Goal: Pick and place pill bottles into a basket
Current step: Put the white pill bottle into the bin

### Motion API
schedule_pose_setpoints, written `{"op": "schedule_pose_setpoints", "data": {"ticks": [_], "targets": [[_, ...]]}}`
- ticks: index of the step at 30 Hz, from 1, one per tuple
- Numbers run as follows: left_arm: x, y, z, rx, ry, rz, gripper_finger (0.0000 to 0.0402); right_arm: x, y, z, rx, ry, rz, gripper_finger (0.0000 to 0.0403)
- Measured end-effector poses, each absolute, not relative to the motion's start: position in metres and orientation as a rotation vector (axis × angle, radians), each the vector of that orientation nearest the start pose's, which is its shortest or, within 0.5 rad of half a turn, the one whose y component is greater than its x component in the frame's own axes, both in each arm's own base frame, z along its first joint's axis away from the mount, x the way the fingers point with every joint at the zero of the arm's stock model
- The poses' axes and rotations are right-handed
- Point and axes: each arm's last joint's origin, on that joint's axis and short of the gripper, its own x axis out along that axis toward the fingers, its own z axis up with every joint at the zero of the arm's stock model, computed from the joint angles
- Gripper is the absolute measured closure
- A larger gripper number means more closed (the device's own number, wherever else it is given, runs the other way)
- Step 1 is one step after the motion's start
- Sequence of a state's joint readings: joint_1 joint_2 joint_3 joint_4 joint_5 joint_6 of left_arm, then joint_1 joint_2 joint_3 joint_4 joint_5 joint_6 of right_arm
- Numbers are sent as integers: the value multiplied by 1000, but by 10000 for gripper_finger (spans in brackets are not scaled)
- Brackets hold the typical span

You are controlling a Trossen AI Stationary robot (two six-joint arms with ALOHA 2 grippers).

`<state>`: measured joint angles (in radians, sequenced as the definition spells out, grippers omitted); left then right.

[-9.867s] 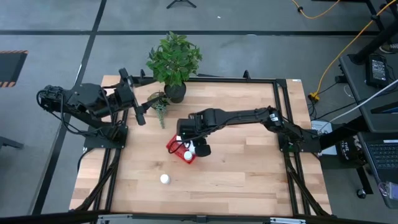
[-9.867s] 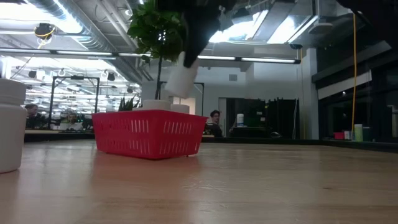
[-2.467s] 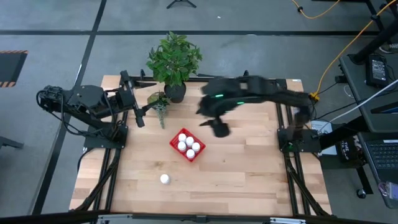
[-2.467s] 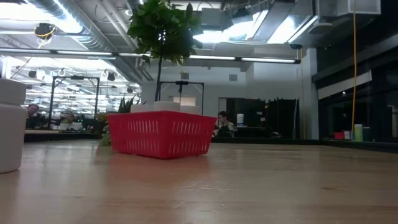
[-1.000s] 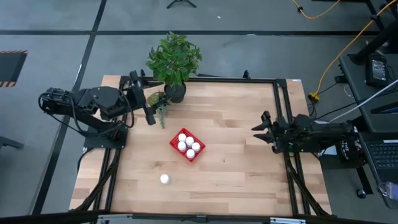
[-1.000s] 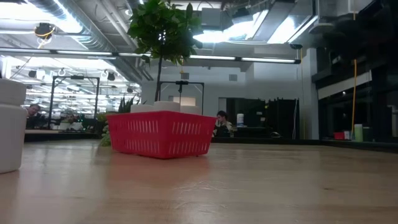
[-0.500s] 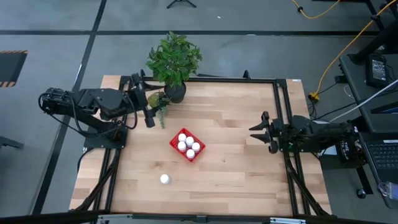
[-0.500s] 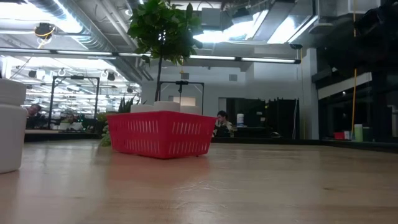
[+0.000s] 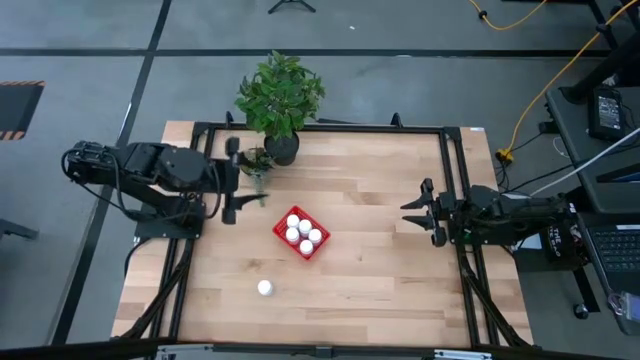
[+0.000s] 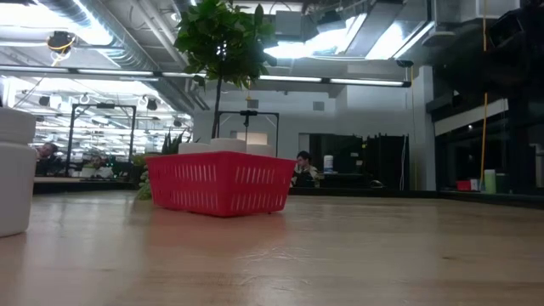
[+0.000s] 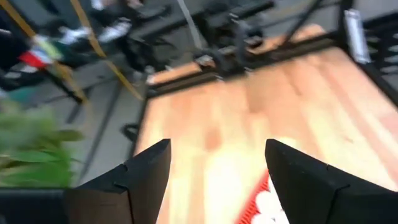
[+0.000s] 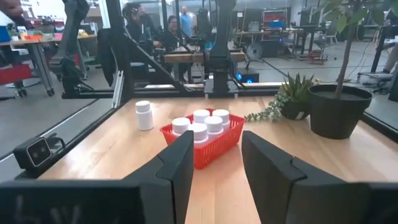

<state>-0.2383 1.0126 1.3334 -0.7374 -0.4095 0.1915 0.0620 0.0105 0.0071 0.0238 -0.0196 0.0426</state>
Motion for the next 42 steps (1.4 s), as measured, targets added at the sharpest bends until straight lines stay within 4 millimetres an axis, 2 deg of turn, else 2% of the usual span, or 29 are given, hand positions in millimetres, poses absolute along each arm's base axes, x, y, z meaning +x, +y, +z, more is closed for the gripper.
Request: {"op": "schedule_pose_setpoints", "data": {"ticks": [4,8,13,18,23,27,34,42], "targets": [[178,-35,417,246,465,22,146,98,7,167,45,-19,82,266],[190,-46,403,179,579,-135,146,98,7,167,47,-19,82,266],[212,-65,366,191,869,-297,146,98,7,167,46,-19,82,266],[226,-90,334,219,1109,-458,145,98,7,167,45,-19,82,266],[234,-112,313,233,1223,-575,127,98,7,167,45,-19,82,266],[240,-125,300,209,1283,-565,99,98,7,167,45,-19,82,266],[253,-141,278,146,1366,-445,53,98,7,167,45,-19,82,266],[271,-152,253,71,1414,-291,39,98,7,167,45,-19,82,266]]}}
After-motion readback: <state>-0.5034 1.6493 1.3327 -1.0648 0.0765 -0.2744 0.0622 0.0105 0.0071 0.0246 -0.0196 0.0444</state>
